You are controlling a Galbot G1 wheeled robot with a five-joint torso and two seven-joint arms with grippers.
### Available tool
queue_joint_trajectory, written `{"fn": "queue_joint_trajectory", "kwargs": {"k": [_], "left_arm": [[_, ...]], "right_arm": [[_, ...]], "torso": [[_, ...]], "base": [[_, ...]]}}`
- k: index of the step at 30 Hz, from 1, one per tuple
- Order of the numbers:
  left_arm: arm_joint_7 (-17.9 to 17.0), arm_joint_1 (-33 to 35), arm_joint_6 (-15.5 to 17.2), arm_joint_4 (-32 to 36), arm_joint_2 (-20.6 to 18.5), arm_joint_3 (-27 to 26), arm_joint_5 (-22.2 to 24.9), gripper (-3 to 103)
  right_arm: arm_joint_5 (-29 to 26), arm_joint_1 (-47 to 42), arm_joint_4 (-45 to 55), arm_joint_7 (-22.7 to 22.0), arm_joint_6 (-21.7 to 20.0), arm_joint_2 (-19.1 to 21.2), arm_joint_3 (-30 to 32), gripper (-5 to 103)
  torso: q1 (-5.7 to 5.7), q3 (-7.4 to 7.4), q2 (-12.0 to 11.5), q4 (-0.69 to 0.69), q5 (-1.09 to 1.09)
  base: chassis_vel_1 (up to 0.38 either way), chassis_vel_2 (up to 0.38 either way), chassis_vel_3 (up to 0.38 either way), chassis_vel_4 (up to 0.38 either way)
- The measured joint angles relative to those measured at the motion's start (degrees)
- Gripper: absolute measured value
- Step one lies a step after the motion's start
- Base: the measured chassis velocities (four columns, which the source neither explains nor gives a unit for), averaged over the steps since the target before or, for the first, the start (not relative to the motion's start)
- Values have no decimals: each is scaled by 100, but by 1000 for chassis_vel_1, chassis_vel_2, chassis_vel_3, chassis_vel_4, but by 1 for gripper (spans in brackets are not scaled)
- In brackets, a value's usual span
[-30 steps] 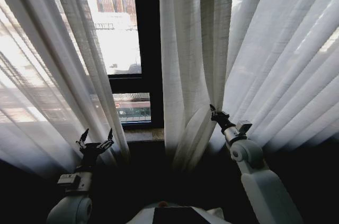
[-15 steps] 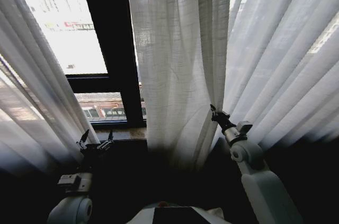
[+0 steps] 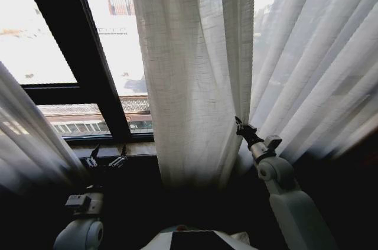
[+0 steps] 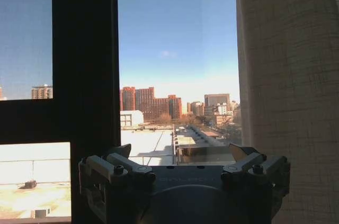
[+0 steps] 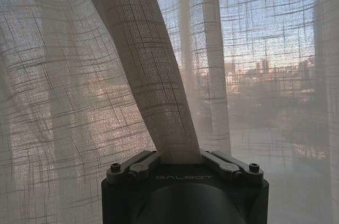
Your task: Open the curtains by pulling them apart, changing their state from closed to fully open.
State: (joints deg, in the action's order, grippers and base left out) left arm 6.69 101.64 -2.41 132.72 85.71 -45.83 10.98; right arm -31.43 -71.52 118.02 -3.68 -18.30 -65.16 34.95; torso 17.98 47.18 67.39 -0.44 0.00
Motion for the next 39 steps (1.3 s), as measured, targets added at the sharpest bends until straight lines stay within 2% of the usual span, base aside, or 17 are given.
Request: {"fn": "queue_joint_trajectory", "kwargs": {"k": [39], "left_arm": [[25,-7,7,-34,13,13,-61,100]], "right_arm": [[11,-35,-117,85,160,-29,33,0]], "torso": [[1,0,0,0,1]], "base": [[-358,-350,354,350]]}}
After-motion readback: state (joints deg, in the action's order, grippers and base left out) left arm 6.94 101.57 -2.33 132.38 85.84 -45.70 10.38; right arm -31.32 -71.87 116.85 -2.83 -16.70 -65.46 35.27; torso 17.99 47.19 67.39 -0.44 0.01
